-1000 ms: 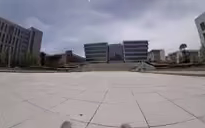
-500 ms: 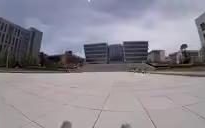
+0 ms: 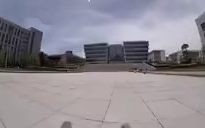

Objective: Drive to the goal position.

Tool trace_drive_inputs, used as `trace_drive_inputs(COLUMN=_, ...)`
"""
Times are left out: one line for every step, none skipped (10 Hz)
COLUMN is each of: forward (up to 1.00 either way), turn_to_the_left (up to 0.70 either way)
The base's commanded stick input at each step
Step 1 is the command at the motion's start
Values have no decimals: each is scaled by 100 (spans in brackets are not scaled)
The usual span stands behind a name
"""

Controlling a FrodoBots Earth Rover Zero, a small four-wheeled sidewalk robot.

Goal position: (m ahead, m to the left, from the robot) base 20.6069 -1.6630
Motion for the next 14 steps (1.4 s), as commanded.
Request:
trace_drive_inputs(forward=70, turn_to_the_left=0)
trace_drive_inputs(forward=70, turn_to_the_left=0)
trace_drive_inputs(forward=70, turn_to_the_left=0)
trace_drive_inputs(forward=70, turn_to_the_left=0)
trace_drive_inputs(forward=70, turn_to_the_left=0)
trace_drive_inputs(forward=70, turn_to_the_left=0)
trace_drive_inputs(forward=70, turn_to_the_left=0)
trace_drive_inputs(forward=70, turn_to_the_left=0)
trace_drive_inputs(forward=70, turn_to_the_left=0)
trace_drive_inputs(forward=70, turn_to_the_left=0)
trace_drive_inputs(forward=70, turn_to_the_left=0)
trace_drive_inputs(forward=70, turn_to_the_left=0)
trace_drive_inputs(forward=70, turn_to_the_left=0)
trace_drive_inputs(forward=70, turn_to_the_left=0)
